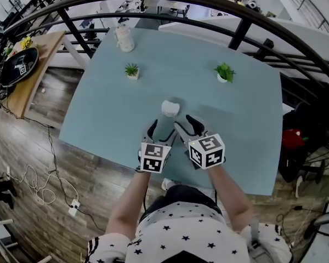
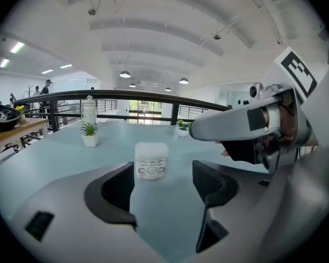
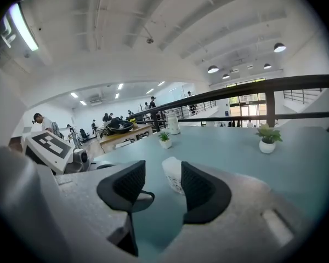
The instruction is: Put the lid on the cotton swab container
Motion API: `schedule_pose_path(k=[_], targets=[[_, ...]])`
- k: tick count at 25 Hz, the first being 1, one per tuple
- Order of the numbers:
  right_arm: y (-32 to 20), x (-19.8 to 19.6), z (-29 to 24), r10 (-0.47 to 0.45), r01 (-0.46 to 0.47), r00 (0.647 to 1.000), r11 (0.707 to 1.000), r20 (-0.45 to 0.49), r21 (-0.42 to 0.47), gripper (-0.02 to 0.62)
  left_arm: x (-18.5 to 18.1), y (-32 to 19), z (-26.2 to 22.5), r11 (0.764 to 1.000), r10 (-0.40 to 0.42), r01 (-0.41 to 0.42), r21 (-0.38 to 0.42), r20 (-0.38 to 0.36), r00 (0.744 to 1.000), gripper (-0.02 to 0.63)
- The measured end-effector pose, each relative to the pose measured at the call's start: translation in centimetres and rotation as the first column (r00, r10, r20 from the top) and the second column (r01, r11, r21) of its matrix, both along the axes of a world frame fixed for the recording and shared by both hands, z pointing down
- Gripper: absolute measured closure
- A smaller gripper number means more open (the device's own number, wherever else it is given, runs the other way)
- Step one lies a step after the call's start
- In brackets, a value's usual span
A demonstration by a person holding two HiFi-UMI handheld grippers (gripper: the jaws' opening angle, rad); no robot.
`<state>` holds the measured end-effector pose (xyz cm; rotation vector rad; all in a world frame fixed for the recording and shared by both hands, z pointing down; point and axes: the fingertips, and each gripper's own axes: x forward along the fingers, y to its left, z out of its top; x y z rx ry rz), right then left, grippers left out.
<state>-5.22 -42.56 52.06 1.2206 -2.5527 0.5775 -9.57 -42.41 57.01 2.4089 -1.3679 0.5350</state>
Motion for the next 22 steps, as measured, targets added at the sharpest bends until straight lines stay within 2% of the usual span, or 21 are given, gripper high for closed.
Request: schedule_pose_path(k=[6,13,22], targets=[[4.4,1.0,-2.1,0.018,-0.019,1.000,0.998,0.008,0.065,0.402,-0.6,4.3,-2.1,0.999,-0.029,0.030,0.027,-0.021,0.999,0.291],[10.3,0.6,-4.1,0.013,-0.011,1.000,0.992,-0.015,0.124,0.452,-1.9,10.2,-4.7,0.997,-0.053,0.056,0.054,-0.061,0.997,0.397],[17.7,1.7,-4.6,0.032,-0.031,0.999,0.988,-0.009,0.149,0.535,-2.7,17.9,-7.4,0.986,-0.105,0.115,0.123,-0.088,0.991,0.530]])
